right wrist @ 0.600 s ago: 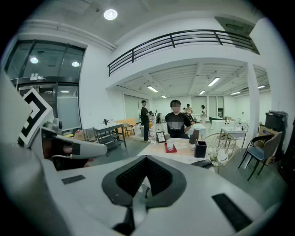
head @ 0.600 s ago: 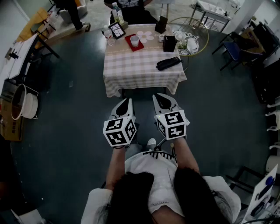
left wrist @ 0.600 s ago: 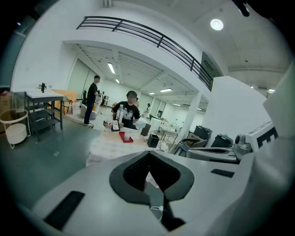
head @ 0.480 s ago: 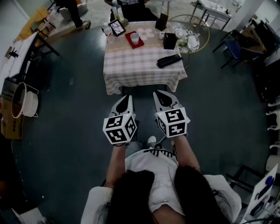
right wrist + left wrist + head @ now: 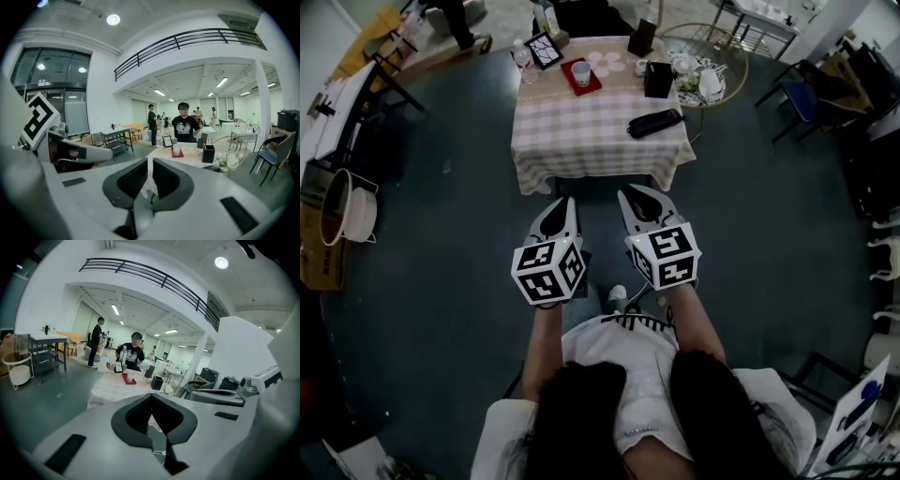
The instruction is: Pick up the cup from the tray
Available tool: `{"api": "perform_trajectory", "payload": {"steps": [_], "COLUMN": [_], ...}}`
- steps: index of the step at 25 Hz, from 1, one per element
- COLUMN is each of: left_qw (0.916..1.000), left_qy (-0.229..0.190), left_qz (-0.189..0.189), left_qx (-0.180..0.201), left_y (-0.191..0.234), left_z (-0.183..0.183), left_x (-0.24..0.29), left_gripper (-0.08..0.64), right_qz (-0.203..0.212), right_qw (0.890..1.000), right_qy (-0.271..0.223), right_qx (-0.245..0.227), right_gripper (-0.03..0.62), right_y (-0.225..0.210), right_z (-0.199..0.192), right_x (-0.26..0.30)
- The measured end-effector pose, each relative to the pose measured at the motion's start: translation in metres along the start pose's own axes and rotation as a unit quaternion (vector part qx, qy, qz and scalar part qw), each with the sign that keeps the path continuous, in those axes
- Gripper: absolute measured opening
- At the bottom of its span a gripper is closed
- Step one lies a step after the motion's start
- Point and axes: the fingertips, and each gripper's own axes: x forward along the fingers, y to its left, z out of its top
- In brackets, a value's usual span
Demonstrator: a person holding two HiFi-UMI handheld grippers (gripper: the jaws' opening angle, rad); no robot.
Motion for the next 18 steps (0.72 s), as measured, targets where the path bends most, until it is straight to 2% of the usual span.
{"api": "perform_trajectory", "payload": {"steps": [1, 3, 7, 18], "left_qw": [1.0000, 1.0000, 1.0000, 0.9997], "left_qy": [0.000, -0.001, -0.004, 0.008], "left_qz": [0.001, 0.003, 0.001, -0.010], "left_qx": [0.000, 0.002, 0.002, 0.020], "left_y": [0.000, 0.001, 0.005, 0.053], "left_z": [0.000, 0.003, 0.011, 0.049], "left_x": [0.001, 0.005, 0.019, 0.104], "left_gripper": [0.005, 0.005, 0.006, 0.005], "right_qz": [0.008, 0.020, 0.016, -0.008], "right_qw": [1.000, 1.000, 0.999, 0.999], "right_qy": [-0.003, -0.008, -0.029, -0.047], "right_qx": [0.000, 0.000, 0.004, 0.009], "right_gripper": [0.023, 0.115, 0.225, 0.301], "right_y": [0.001, 0.002, -0.005, -0.045], "right_z": [0.001, 0.004, 0.012, 0.050], "right_x": [0.001, 0.005, 0.016, 0.097]}}
